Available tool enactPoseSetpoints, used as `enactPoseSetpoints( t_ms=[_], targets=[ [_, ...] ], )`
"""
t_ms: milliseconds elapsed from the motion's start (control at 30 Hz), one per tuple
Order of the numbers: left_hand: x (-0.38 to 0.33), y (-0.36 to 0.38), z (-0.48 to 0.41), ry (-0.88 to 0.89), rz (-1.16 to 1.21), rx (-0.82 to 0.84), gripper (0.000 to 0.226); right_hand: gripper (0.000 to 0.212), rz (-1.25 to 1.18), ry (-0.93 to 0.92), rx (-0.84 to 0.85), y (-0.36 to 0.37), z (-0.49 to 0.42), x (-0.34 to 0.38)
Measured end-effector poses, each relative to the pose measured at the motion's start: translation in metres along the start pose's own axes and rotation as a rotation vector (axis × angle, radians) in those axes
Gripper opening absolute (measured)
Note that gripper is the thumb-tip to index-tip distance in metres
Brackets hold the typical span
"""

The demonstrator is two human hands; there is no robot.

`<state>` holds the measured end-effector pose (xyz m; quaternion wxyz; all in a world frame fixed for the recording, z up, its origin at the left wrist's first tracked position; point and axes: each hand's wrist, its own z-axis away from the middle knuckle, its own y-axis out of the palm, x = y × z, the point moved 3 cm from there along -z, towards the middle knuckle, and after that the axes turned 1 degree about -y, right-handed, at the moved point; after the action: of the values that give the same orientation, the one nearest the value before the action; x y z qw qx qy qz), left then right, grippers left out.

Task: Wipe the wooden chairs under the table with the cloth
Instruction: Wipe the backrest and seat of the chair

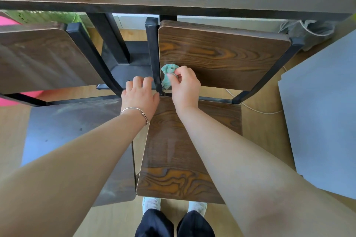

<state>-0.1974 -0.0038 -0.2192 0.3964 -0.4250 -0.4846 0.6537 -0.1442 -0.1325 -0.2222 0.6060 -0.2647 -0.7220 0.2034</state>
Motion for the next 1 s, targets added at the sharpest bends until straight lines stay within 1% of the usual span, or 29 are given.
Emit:
enactPoseSetpoints(
  t_ms=[133, 267, 433, 600, 800, 1000],
  targets=[
    [-0.017, 0.003, 0.006, 0.023, -0.008, 0.014, 0.046, 0.011, 0.027, 0.032, -0.036, -0.023, -0.003, -0.013],
    [-0.039, 0.006, 0.013, 0.077, 0.007, 0.028, 0.044, 0.011, 0.055, 0.069, -0.068, -0.062, -0.005, -0.044],
    [-0.069, 0.015, 0.017, 0.131, 0.012, 0.039, 0.044, 0.014, 0.140, 0.179, -0.154, -0.123, -0.009, -0.100],
    [-0.090, 0.028, 0.019, 0.161, 0.025, 0.066, 0.046, 0.019, 0.158, 0.322, -0.277, -0.174, -0.010, -0.142],
    [-0.084, 0.036, 0.020, 0.162, 0.007, 0.080, 0.047, 0.017, 0.161, 0.364, -0.267, -0.170, -0.007, -0.153],
    [-0.066, 0.042, 0.018, 0.129, 0.019, 0.093, 0.047, 0.015, 0.101, 0.439, -0.354, -0.140, 0.000, -0.157]
  ],
)
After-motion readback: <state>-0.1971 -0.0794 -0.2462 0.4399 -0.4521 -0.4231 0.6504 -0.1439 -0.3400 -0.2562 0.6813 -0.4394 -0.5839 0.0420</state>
